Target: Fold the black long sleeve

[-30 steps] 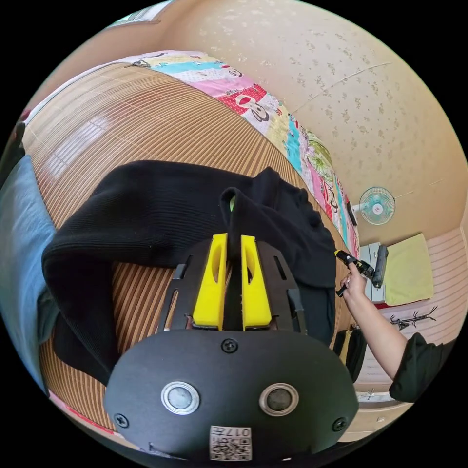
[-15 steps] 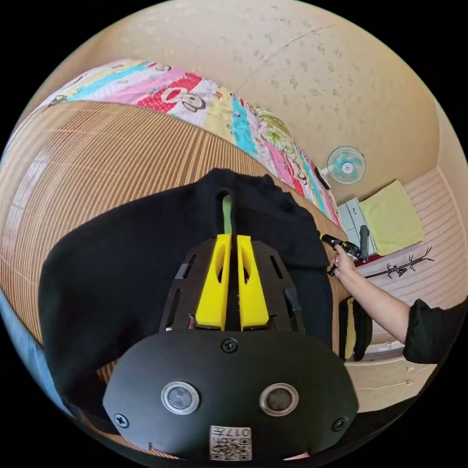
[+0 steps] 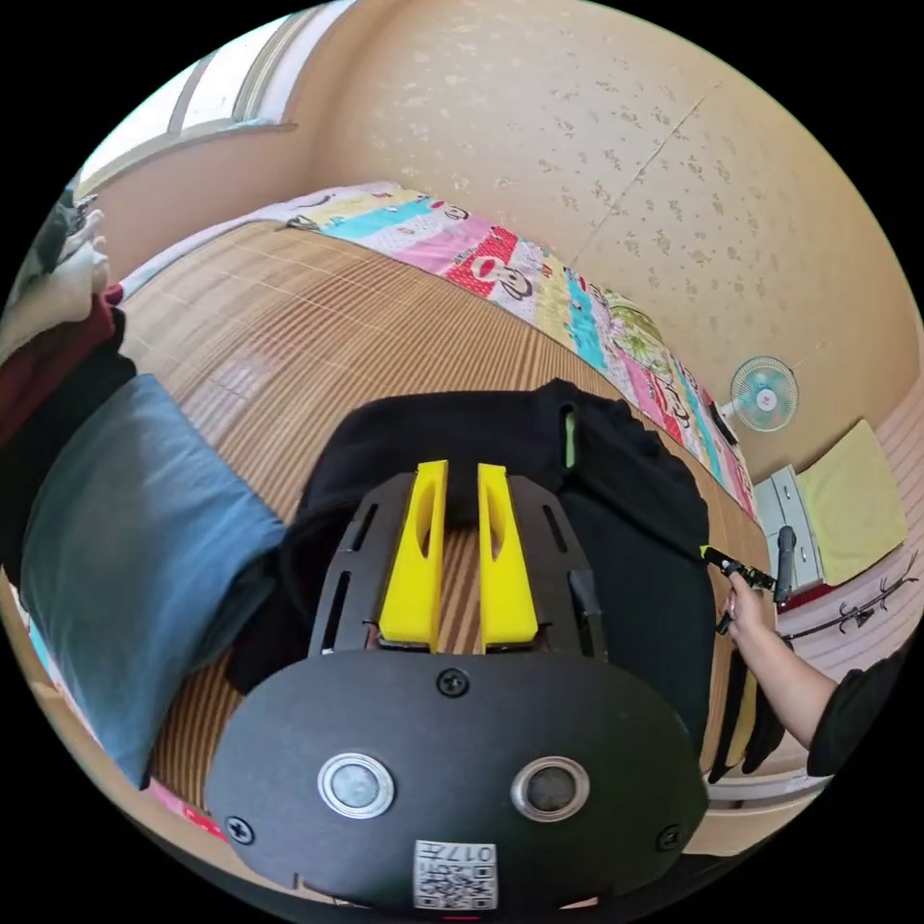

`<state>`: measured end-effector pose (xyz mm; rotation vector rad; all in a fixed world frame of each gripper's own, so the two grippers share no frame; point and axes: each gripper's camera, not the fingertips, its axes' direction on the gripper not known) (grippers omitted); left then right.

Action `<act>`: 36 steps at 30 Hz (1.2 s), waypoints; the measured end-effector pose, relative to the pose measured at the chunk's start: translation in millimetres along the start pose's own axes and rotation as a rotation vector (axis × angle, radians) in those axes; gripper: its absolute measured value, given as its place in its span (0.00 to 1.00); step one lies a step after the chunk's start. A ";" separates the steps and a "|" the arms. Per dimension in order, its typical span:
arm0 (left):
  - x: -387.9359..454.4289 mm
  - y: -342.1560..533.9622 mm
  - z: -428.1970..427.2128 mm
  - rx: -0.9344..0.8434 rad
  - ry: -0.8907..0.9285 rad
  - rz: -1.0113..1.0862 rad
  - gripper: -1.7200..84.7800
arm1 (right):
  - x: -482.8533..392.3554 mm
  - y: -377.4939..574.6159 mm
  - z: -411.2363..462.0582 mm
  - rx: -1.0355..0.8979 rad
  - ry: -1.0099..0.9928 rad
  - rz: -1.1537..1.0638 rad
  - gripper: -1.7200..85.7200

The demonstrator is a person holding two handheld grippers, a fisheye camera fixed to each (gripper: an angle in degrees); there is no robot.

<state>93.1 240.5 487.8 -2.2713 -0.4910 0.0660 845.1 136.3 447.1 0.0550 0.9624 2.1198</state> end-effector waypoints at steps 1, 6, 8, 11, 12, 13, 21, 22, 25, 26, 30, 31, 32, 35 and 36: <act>-13.5 3.0 -18.8 0.004 -0.052 -0.021 0.11 | 9.0 -10.8 1.9 -0.051 -0.025 0.064 0.03; -51.3 20.7 -58.3 -0.073 -0.158 -0.073 0.12 | 4.2 -44.4 12.8 -0.181 0.121 0.056 0.02; -52.3 33.6 -57.0 -0.134 -0.158 -0.061 0.12 | 7.4 -49.4 12.7 -0.214 0.155 0.084 0.02; -49.1 45.3 -46.8 -0.168 -0.092 -0.080 0.12 | 22.0 -54.5 -1.0 -0.246 0.103 0.213 0.02; -48.7 47.0 -44.3 -0.168 -0.074 -0.092 0.12 | 23.4 -52.9 -12.2 -0.225 0.045 0.235 0.03; -48.5 49.9 -38.2 -0.167 -0.049 -0.125 0.11 | 18.8 -50.0 -25.9 -0.183 -0.045 0.223 0.03; -0.2 50.9 -41.2 -0.099 0.015 -0.054 0.03 | -139.5 -15.5 -77.6 -0.152 -0.378 -0.558 0.07; 10.8 49.2 -45.7 -0.103 -0.004 -0.016 0.03 | -162.2 -4.7 -87.7 -0.101 -0.420 -0.709 0.10; 26.9 47.2 -56.1 -0.115 0.030 0.060 0.02 | -210.2 20.3 -112.4 0.051 -0.416 -1.048 0.14; 28.3 46.4 -61.1 -0.114 0.055 0.072 0.02 | -218.4 25.1 -116.1 0.082 -0.412 -1.119 0.15; 26.0 41.0 -76.2 -0.130 0.097 0.114 0.02 | -262.2 45.4 -130.8 0.224 -0.305 -1.536 0.17; 22.9 39.1 -81.9 -0.132 0.120 0.126 0.02 | -271.3 50.9 -135.1 0.269 -0.269 -1.657 0.17; 19.1 37.4 -88.2 -0.132 0.143 0.138 0.02 | -275.4 54.1 -136.4 0.290 -0.249 -1.719 0.17; 9.5 32.7 -103.1 -0.140 0.181 0.184 0.02 | -293.9 69.1 -134.3 0.359 -0.154 -1.985 0.13; 5.6 31.5 -106.2 -0.142 0.185 0.179 0.02 | -299.0 71.8 -134.9 0.370 -0.167 -2.050 0.11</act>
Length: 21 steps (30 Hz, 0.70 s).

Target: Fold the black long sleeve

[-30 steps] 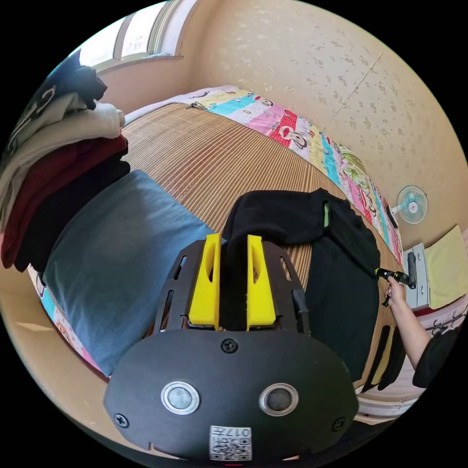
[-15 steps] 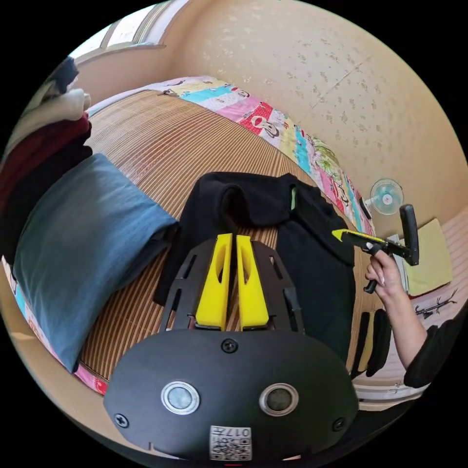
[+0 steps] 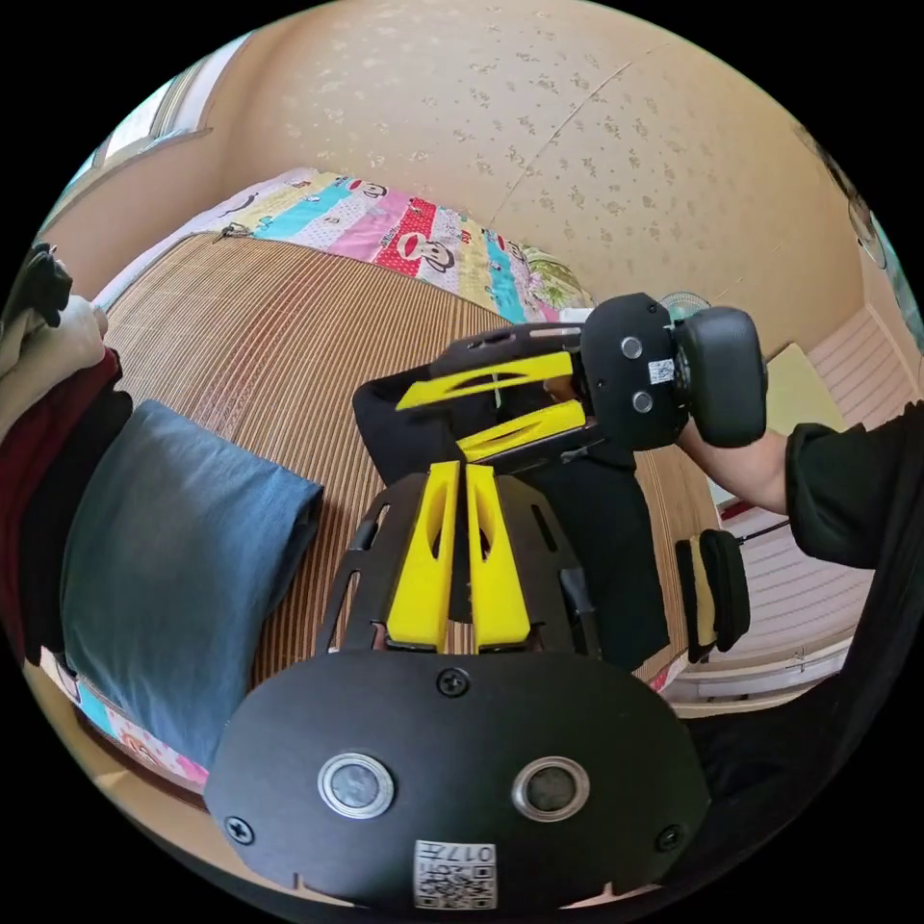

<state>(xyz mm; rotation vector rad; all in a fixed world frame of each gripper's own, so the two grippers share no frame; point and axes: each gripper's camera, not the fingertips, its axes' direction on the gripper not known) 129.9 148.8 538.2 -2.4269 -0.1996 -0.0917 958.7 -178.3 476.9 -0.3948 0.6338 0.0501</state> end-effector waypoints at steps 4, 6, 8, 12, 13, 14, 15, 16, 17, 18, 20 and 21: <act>-29.2 9.2 -61.3 0.182 -0.023 -0.126 0.03 | 51.4 7.5 -15.4 0.132 -0.083 0.248 0.06; -29.6 15.2 -96.9 0.327 -0.056 -0.137 0.04 | 99.6 46.0 -30.2 0.241 -0.133 0.588 0.06; -29.1 18.0 -121.1 0.436 -0.062 -0.154 0.04 | 142.4 117.9 -47.4 0.416 -0.235 0.984 0.06; -32.1 8.1 -94.8 0.361 0.032 -0.173 0.06 | 101.8 316.8 -94.2 0.929 -0.084 1.703 0.06; -31.2 5.4 -76.1 0.316 0.067 -0.184 0.07 | 70.1 346.7 -104.9 0.859 0.103 1.825 0.06; -28.5 3.8 -56.4 0.281 0.111 -0.184 0.07 | 54.5 358.5 -107.7 0.789 0.191 1.882 0.06; -26.6 3.5 -46.4 0.266 0.133 -0.183 0.07 | 23.5 380.1 -106.3 0.625 0.332 1.990 0.07; -22.9 3.2 -26.4 0.232 0.170 -0.189 0.08 | -5.5 401.6 -96.2 0.468 0.391 2.099 0.07; -19.1 3.0 -8.5 0.203 0.200 -0.202 0.08 | -19.0 412.7 -88.6 0.396 0.384 2.156 0.07; -16.9 3.1 -0.2 0.193 0.214 -0.206 0.08 | -42.5 434.1 -71.2 0.266 0.302 2.260 0.08; -6.8 1.3 28.7 0.164 0.249 -0.202 0.08 | -69.2 455.4 -48.1 0.149 0.112 2.330 0.10; -4.5 -0.1 35.1 0.155 0.250 -0.198 0.08 | -80.6 459.9 -42.7 0.152 0.022 2.329 0.11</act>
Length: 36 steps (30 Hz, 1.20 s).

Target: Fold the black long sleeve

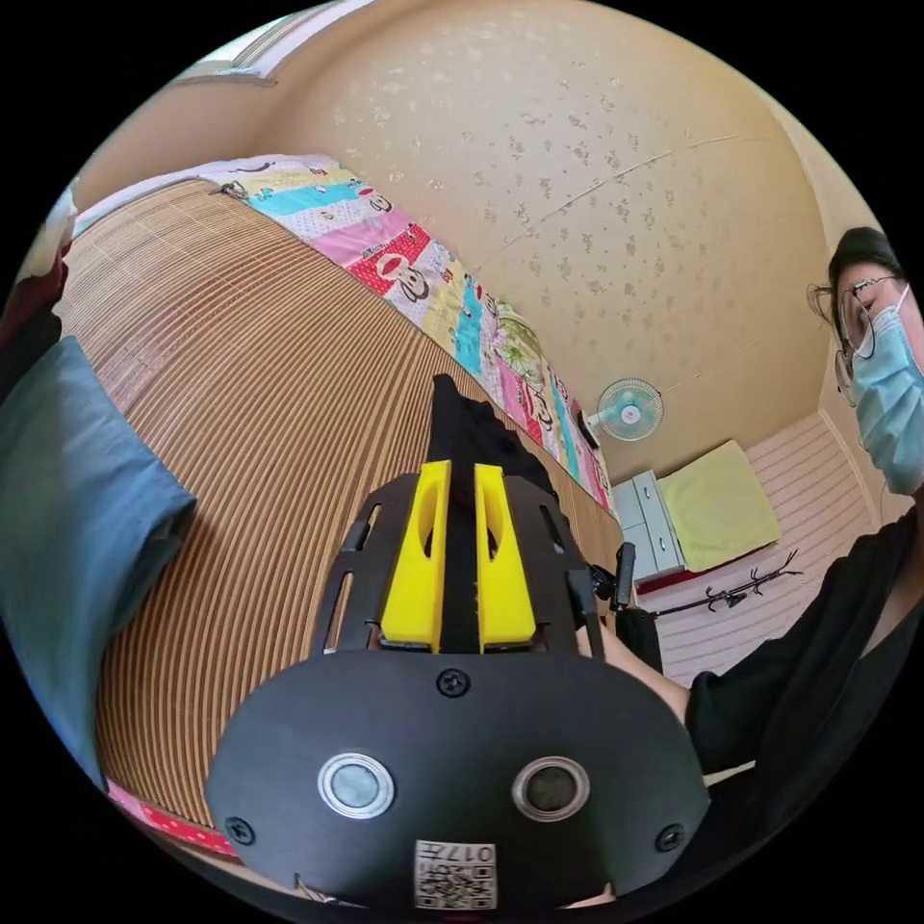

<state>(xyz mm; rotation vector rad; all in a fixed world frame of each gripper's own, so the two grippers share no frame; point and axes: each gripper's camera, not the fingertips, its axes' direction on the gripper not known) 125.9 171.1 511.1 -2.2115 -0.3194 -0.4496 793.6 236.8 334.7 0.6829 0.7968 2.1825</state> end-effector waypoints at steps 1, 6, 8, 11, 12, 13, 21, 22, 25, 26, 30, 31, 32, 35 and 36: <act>1.9 -2.2 14.7 -0.024 -0.003 0.012 0.09 | 6.3 4.6 -6.2 -0.006 -0.011 0.016 0.11; 15.5 -31.7 72.0 -0.089 -0.046 0.128 0.11 | 25.3 -2.5 -68.2 0.174 -0.002 0.149 0.13; 25.0 -53.2 107.9 -0.127 -0.128 0.216 0.13 | 37.1 -10.9 -85.1 0.252 0.038 0.230 0.13; 30.1 -78.4 158.6 -0.192 -0.186 0.257 0.15 | 46.6 -35.2 -89.4 0.279 0.060 0.236 0.14; 30.2 -82.5 168.2 -0.206 -0.184 0.258 0.15 | 45.3 -47.4 -83.2 0.254 0.068 0.197 0.14; 30.0 -88.2 186.7 -0.229 -0.187 0.260 0.15 | 42.7 -59.6 -72.1 0.204 0.072 0.158 0.12; 15.7 -90.0 232.8 -0.326 -0.292 0.242 0.07 | -29.2 -72.8 -80.0 0.235 0.196 -0.080 0.06; 12.9 -92.0 224.9 -0.302 -0.268 0.240 0.07 | -40.0 -71.3 -96.3 0.289 0.177 -0.100 0.06; 0.6 -93.5 204.6 -0.192 -0.201 0.232 0.06 | -55.3 -71.5 -114.3 0.368 0.204 -0.118 0.06; -10.1 -93.6 202.7 -0.164 -0.159 0.206 0.06 | -56.1 -72.6 -113.6 0.371 0.208 -0.126 0.06; -41.7 -89.9 222.8 -0.200 -0.193 0.116 0.07 | -37.1 -90.8 -70.7 0.215 0.201 -0.066 0.08; -44.1 -87.2 225.5 -0.188 -0.201 0.127 0.08 | -29.0 -95.3 -51.8 0.127 0.227 -0.041 0.09; -44.4 -85.9 224.0 -0.171 -0.197 0.133 0.09 | -24.9 -96.0 -46.1 0.097 0.232 -0.028 0.09; -41.0 -84.7 211.2 -0.149 -0.200 0.137 0.11 | -18.5 -88.2 -71.7 0.152 0.140 -0.007 0.11; -39.6 -83.7 207.3 -0.140 -0.203 0.143 0.12 | -20.1 -83.0 -86.2 0.166 0.116 -0.014 0.11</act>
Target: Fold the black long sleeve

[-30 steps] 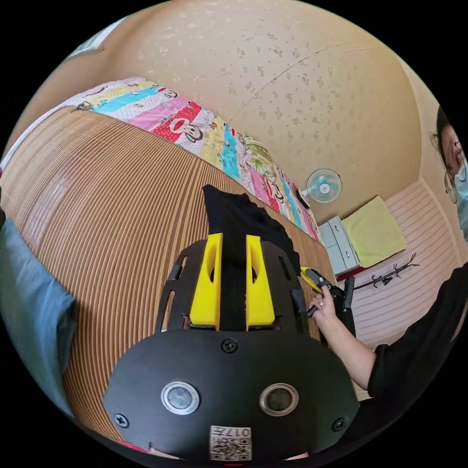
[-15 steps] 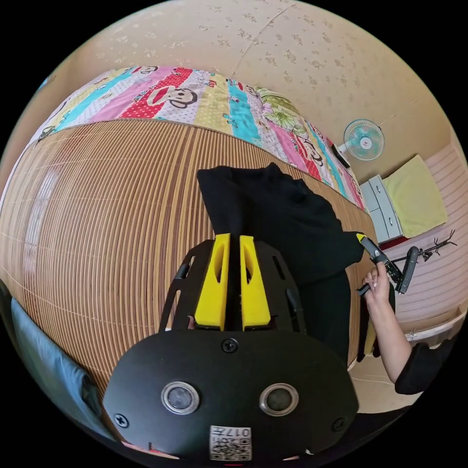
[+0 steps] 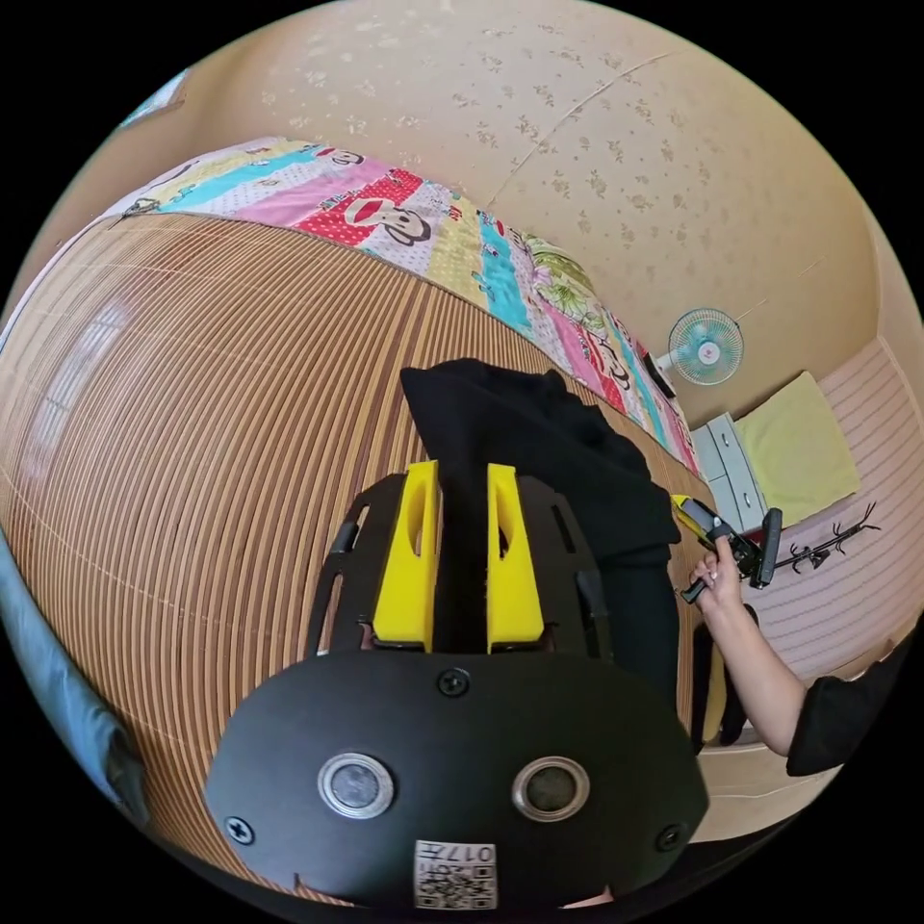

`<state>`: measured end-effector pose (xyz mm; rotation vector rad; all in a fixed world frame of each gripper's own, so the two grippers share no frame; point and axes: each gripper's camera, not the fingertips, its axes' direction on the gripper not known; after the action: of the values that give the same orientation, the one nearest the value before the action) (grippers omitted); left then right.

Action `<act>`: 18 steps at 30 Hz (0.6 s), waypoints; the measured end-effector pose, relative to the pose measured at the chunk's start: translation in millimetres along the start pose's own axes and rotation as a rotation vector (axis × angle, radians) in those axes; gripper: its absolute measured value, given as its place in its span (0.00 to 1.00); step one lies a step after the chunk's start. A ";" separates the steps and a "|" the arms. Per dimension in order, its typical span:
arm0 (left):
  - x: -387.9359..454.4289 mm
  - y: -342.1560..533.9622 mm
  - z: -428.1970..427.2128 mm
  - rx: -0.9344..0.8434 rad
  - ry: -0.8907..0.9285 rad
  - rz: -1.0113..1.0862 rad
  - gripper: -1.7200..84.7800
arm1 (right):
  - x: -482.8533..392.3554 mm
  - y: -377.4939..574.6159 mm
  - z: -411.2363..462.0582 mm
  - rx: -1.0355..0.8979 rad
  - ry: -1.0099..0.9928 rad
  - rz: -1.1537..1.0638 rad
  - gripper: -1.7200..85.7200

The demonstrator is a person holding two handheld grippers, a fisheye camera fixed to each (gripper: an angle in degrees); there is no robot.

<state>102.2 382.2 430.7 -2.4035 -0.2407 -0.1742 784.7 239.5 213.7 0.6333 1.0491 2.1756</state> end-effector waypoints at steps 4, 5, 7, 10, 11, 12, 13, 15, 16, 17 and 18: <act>5.9 10.0 -14.9 0.009 0.024 0.035 0.12 | -6.6 28.0 -28.8 -0.055 -0.066 -0.106 0.09; 7.0 12.1 -10.4 -0.031 -0.014 0.048 0.12 | -8.3 33.1 -26.6 -0.087 -0.052 -0.129 0.08; 2.9 14.5 1.1 -0.122 -0.147 0.031 0.14 | -14.8 56.0 -21.0 -0.147 0.113 -0.227 0.07; -10.4 17.0 -20.9 -0.073 -0.091 -0.013 0.13 | -12.4 63.6 -50.0 -0.113 0.105 -0.191 0.07; -14.3 19.9 -34.5 -0.059 -0.074 -0.003 0.12 | -11.2 64.5 -57.0 -0.108 0.093 -0.183 0.07; -16.4 22.4 -40.7 -0.056 -0.071 0.004 0.12 | -10.1 68.0 -70.1 -0.111 0.049 -0.209 0.08; -22.7 30.2 -51.4 -0.070 -0.056 0.018 0.12 | -9.3 72.4 -80.7 -0.145 0.018 -0.262 0.08; -37.7 47.6 -61.8 -0.138 -0.003 0.009 0.13 | -4.5 81.1 -93.2 -0.237 0.018 -0.329 0.09; -47.2 62.8 -68.5 -0.192 0.051 -0.006 0.13 | 2.6 88.9 -100.4 -0.322 -0.012 -0.366 0.09; -53.2 80.1 -77.0 -0.237 0.093 -0.016 0.13 | 7.4 92.7 -103.6 -0.374 -0.032 -0.375 0.09; -55.3 89.6 -81.7 -0.261 0.103 -0.022 0.13 | 19.8 101.1 -111.7 -0.455 -0.053 -0.360 0.10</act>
<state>63.3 255.0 423.4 -2.6410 -0.2069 -0.3574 664.9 148.4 235.3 0.2645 0.5545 1.9671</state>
